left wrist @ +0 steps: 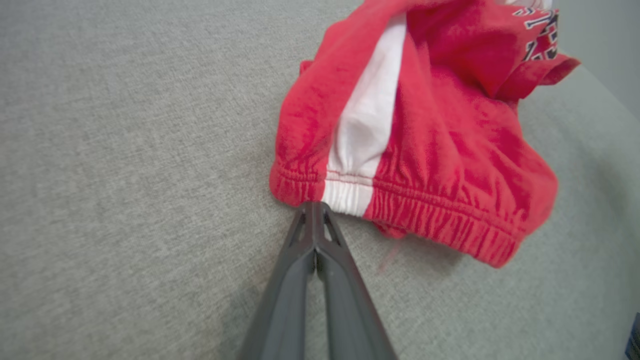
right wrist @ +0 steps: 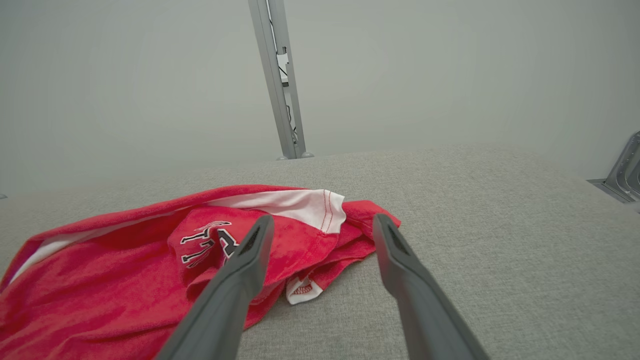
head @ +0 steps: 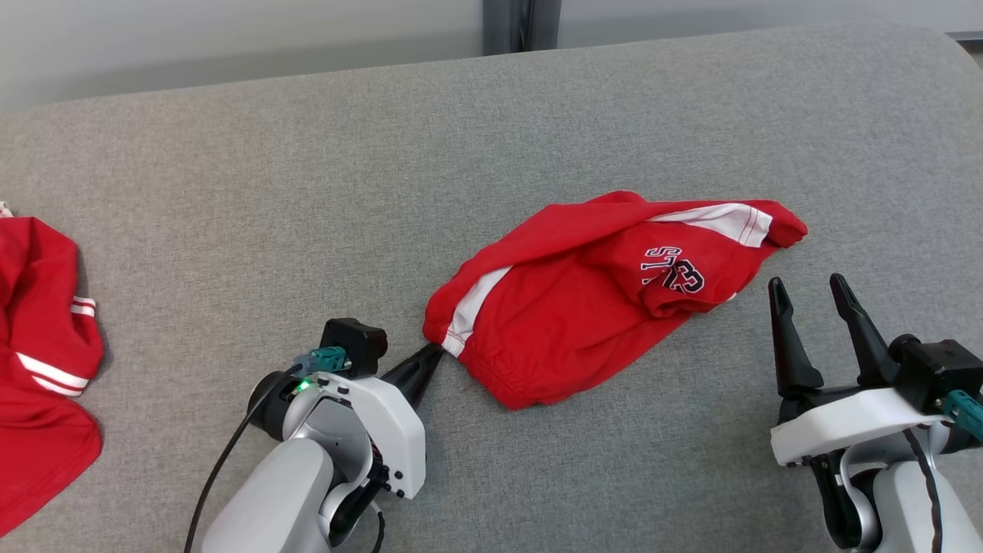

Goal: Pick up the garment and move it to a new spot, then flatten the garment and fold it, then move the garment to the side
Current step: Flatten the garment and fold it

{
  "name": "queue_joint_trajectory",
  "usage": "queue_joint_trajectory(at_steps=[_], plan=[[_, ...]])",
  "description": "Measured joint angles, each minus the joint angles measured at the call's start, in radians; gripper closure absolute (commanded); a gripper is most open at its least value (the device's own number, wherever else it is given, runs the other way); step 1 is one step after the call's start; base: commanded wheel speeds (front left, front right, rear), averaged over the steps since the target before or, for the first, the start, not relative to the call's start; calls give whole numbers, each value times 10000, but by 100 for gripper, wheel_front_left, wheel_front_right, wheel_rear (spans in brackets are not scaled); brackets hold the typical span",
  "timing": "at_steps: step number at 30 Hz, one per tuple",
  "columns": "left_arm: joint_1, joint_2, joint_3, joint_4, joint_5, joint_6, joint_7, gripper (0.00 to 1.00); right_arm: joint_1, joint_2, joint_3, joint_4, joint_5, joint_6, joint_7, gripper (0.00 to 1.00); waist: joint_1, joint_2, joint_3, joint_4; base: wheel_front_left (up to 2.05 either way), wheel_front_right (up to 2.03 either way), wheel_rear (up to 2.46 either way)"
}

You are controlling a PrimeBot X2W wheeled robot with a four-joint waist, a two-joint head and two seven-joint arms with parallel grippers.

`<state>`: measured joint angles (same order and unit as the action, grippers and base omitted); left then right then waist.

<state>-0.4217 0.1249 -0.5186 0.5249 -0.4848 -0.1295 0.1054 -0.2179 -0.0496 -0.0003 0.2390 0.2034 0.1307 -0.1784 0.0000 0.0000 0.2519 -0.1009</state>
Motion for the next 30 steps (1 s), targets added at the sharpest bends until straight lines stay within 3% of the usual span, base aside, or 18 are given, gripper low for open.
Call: queue_joint_trajectory(at_steps=[16, 17, 18, 19, 30], plan=[[-132, 190, -121, 12, -194, 134, -966, 100, -28, 2, -130, 100, -15, 0, -81, 0, 0, 0, -170, 173, 0, 0, 0], [-98, 199, -63, -67, -209, 199, -1080, 85, -21, 2, -136, 98, -19, 0, -79, 0, 0, 0, -201, 200, 0, 0, 0], [-32, 199, 29, -182, -240, 309, -1266, 54, -8, 2, -151, 92, -36, 0, -69, 0, 0, 0, -233, 236, 0, 0, 0], [54, 213, 138, -303, -259, 447, -1471, 0, 12, 2, -165, 82, -48, 0, -67, 0, 0, 0, -268, 272, 0, 0, 0], [936, 732, 1530, -1896, -115, 1918, -3446, 0, 283, 6, -309, -100, -211, 0, 146, 0, 0, 0, -751, 824, 0, 0, 0]])
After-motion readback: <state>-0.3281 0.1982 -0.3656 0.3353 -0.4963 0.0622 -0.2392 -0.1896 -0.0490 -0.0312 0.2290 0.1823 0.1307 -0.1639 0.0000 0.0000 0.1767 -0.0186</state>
